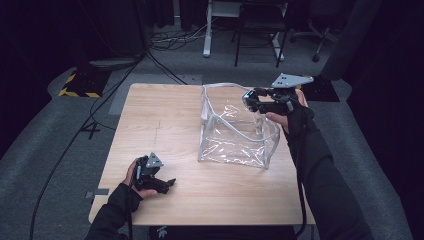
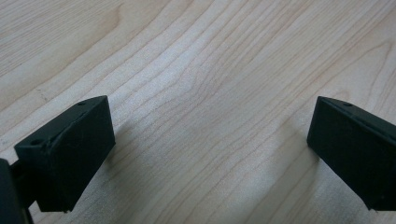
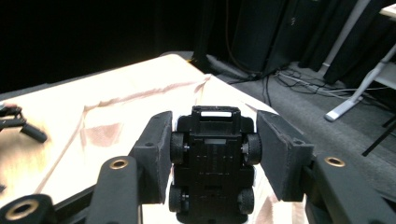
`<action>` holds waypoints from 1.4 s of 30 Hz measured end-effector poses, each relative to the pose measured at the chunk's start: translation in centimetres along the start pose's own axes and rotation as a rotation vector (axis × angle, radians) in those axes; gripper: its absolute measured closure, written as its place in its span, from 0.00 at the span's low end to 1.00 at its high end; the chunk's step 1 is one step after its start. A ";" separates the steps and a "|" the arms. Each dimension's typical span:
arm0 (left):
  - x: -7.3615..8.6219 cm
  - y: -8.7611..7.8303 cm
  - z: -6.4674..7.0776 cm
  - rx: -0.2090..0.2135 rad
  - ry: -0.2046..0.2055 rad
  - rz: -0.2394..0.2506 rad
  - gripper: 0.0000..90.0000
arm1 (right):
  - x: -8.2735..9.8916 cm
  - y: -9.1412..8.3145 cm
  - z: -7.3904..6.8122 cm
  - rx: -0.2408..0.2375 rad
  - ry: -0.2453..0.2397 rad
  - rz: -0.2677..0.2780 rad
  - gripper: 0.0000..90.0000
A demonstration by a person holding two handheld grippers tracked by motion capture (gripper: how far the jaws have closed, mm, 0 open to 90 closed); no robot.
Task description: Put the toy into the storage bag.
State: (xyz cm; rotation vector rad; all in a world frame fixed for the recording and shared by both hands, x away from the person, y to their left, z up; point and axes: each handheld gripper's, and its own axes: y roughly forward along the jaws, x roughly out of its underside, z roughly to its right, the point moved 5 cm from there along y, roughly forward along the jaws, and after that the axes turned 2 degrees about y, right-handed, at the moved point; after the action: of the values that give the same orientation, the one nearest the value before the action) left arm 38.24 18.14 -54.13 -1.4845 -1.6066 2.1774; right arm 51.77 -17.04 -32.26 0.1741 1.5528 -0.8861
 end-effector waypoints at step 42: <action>0.0 0.0 0.0 -0.003 0.000 0.002 0.01 | 3.8 0.6 -0.4 -0.089 -0.144 -0.315 0.54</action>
State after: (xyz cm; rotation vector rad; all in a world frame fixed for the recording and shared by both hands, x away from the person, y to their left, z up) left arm 38.25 18.13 -54.15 -1.4877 -1.6093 2.1771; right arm 50.98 -17.80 -35.96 -0.1998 1.5029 -1.0476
